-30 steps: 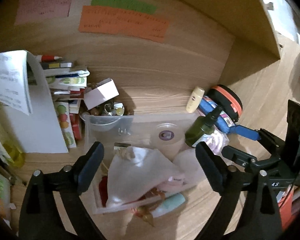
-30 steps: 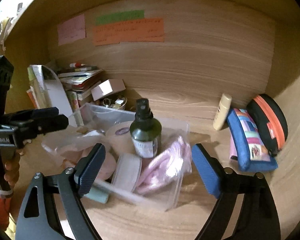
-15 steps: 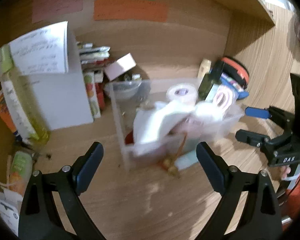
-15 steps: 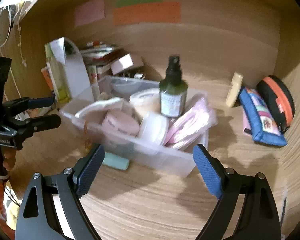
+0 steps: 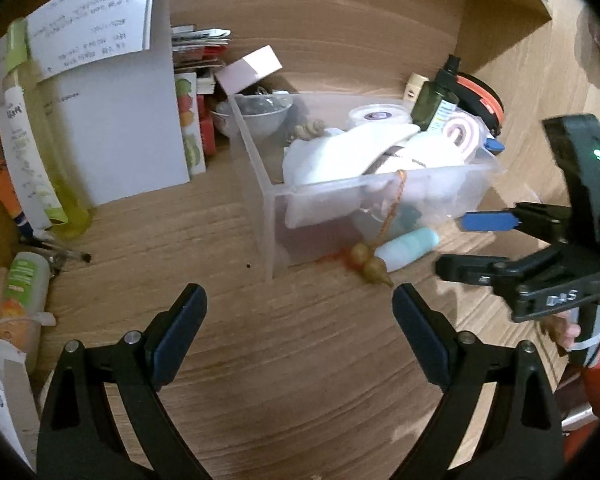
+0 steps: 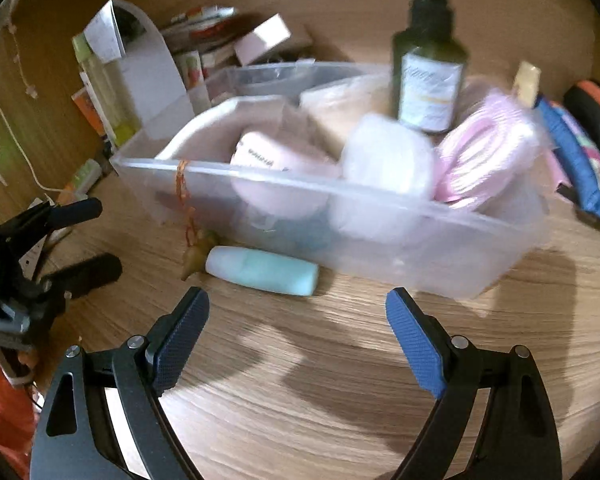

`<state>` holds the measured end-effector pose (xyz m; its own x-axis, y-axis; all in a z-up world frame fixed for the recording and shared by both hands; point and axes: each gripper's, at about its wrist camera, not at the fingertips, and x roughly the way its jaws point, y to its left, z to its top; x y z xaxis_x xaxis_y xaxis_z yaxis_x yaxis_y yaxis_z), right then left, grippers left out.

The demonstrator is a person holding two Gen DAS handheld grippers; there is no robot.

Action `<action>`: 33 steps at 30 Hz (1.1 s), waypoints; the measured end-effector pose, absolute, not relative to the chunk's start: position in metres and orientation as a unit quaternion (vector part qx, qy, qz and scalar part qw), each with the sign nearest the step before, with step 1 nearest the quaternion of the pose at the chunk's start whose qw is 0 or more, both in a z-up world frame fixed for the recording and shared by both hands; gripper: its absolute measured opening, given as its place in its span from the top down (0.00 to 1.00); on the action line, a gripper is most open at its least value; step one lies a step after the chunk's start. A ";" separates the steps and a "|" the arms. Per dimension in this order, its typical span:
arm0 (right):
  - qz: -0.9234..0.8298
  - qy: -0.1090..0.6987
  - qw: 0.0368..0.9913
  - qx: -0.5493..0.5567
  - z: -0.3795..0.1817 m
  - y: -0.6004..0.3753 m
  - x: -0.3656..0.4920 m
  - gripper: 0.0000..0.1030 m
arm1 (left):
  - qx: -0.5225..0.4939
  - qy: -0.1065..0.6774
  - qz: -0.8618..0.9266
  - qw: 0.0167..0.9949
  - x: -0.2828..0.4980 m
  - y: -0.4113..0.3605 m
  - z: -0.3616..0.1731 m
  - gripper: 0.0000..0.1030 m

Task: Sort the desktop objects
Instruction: 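Grasp the mint-green tube beside the box with the right gripper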

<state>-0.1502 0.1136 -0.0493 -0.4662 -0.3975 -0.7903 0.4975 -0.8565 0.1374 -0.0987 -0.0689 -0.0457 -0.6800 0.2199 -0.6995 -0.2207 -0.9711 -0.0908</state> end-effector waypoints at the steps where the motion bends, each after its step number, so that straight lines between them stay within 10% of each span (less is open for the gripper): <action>1: -0.854 0.056 0.260 0.447 -0.051 0.110 -0.151 0.14 | -0.380 0.000 0.917 0.125 -0.098 -0.069 -0.046 0.08; 26: -0.864 0.101 0.249 0.426 -0.064 0.064 -0.141 0.31 | -0.367 -0.011 0.920 0.140 -0.092 -0.077 -0.042 0.08; 33: -0.872 0.088 0.260 0.406 -0.056 0.097 -0.132 0.31 | -0.398 0.017 0.904 0.159 -0.104 -0.046 -0.054 0.24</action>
<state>-0.1321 0.0970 -0.0556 -0.5348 -0.3820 -0.7537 0.5256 -0.8488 0.0573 -0.1040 -0.0463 -0.0536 -0.6333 0.2734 -0.7240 -0.3008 -0.9489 -0.0953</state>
